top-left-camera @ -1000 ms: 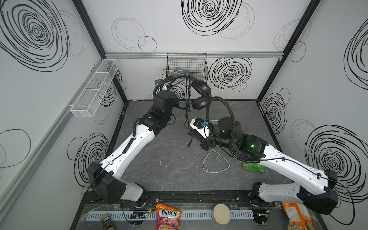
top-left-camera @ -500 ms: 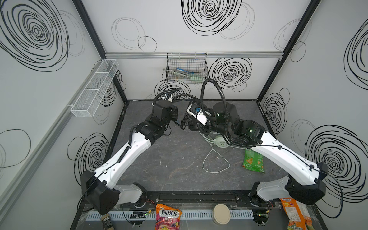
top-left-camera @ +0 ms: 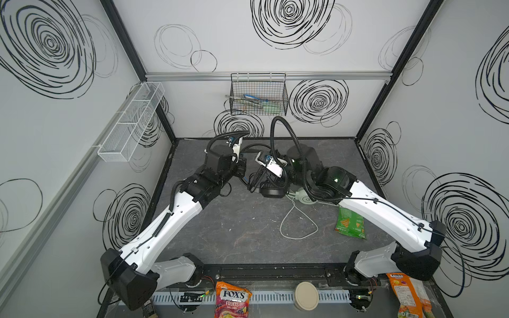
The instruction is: Wrap the headphones
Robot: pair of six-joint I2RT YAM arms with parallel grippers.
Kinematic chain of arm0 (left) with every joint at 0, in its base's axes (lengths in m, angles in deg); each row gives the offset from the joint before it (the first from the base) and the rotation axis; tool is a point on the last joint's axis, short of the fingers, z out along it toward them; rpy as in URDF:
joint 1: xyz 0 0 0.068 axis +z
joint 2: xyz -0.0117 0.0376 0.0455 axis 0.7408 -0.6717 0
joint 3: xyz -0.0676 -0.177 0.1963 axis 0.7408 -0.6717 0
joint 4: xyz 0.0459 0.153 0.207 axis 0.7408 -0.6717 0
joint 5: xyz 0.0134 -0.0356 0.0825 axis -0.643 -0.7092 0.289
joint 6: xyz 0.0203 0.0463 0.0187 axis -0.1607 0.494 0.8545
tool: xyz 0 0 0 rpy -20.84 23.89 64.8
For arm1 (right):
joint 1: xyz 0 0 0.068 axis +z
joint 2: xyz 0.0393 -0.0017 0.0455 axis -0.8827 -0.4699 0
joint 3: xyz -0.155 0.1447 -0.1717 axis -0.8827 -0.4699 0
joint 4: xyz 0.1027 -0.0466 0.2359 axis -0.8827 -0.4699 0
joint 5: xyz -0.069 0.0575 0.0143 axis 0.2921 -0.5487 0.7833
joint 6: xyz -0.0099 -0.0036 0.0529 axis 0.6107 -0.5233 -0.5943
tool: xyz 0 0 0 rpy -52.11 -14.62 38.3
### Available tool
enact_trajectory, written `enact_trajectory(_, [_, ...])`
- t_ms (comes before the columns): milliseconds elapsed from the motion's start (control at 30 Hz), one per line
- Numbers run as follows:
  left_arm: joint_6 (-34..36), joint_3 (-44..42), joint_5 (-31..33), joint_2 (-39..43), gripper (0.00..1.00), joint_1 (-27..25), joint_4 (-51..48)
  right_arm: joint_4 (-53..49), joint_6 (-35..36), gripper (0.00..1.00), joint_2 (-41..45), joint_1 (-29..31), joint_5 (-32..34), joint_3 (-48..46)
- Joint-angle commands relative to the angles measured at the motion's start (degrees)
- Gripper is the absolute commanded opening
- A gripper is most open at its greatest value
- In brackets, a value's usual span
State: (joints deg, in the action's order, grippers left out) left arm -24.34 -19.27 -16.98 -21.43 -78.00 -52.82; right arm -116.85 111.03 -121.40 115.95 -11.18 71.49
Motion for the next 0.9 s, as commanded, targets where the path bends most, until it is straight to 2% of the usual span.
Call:
enact_trajectory(0, [-2.92, 4.44, -4.51, 0.37, 0.0, 1.1, 4.14, 0.16, 2.25, 0.0, 1.42, -0.78, 1.48, -3.41])
enact_trajectory(200, [-5.72, 4.4, -11.01, 0.04, 0.0, 5.03, 4.65, 3.71, 6.46, 0.0, 5.86, -1.06, -0.63, -10.45])
enact_trajectory(300, [-6.16, 4.41, -13.5, 0.1, 0.0, 6.28, 4.83, 3.28, 8.99, 0.0, 6.29, -2.25, -0.96, -11.11])
enact_trajectory(567, [-7.25, 4.31, -15.47, -0.13, 0.0, 6.79, 5.5, 5.13, 10.46, 0.0, 5.85, -3.18, -1.94, -12.74])
enact_trajectory(867, [-8.77, 4.49, -15.91, -0.33, 0.0, 5.05, 6.67, 9.56, 9.98, 0.0, 0.48, -2.94, 1.97, -15.56])
